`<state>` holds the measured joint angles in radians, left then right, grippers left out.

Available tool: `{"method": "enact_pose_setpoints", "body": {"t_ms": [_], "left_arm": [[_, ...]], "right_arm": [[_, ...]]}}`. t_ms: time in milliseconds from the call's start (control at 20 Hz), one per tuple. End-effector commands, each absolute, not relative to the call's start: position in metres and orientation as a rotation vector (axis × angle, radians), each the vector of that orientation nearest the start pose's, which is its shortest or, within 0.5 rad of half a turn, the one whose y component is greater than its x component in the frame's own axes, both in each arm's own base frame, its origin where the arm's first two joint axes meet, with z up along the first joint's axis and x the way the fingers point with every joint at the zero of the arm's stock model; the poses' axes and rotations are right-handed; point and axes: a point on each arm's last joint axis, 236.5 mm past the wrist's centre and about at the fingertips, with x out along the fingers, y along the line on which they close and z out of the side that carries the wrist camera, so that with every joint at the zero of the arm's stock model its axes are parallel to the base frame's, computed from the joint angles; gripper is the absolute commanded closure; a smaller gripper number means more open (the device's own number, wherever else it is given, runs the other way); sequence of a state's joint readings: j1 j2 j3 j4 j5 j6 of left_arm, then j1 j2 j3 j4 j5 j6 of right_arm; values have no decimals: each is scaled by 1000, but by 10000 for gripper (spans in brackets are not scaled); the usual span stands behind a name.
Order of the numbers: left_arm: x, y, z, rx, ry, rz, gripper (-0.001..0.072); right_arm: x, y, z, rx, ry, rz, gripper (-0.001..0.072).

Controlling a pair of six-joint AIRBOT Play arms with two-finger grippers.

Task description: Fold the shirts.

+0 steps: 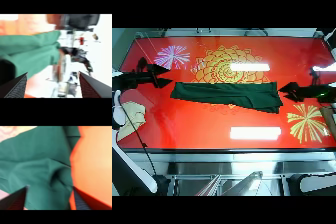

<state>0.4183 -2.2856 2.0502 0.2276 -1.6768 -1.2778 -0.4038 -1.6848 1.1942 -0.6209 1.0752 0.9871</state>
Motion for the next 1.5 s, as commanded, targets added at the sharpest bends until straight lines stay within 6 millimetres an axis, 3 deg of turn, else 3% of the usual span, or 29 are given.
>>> {"method": "enact_pose_setpoints", "body": {"t_ms": [0,50,100,150,200,250,500,650,700,750,800,950,1150,1300,1450], "left_arm": [[524,12,48,-1216,1061,-931,-1],[524,12,55,-1202,1050,-933,30],[522,12,64,-1184,1040,-937,164],[521,8,72,-1161,1031,-947,358],[520,4,80,-1131,1019,-963,687],[519,0,87,-1098,1004,-979,712],[517,-24,103,-1007,978,-1029,712],[511,-39,82,-920,1080,-987,713],[507,-47,72,-887,1129,-969,713],[502,-57,63,-859,1174,-953,713],[498,-68,53,-828,1215,-946,714],[490,-111,21,-705,1314,-912,714],[487,-193,-33,-409,1392,-821,715],[493,-256,-55,-242,1337,-738,712],[491,-293,-73,-74,1291,-661,710]], "right_arm": [[439,-65,-62,741,1157,190,60],[438,-66,-67,757,1167,184,60],[438,-61,-72,771,1179,192,60],[440,-53,-77,791,1188,208,60],[443,-42,-81,807,1192,233,60],[447,-28,-85,819,1195,268,60],[459,53,-108,874,1247,404,61],[469,85,-105,884,1220,471,265],[474,88,-101,892,1204,475,390],[478,89,-96,894,1192,482,604],[480,89,-90,893,1183,494,679],[481,86,-66,877,1166,547,684],[466,75,-40,877,1179,609,684],[453,61,-29,853,1198,625,684],[440,42,-22,841,1221,617,684]]}}
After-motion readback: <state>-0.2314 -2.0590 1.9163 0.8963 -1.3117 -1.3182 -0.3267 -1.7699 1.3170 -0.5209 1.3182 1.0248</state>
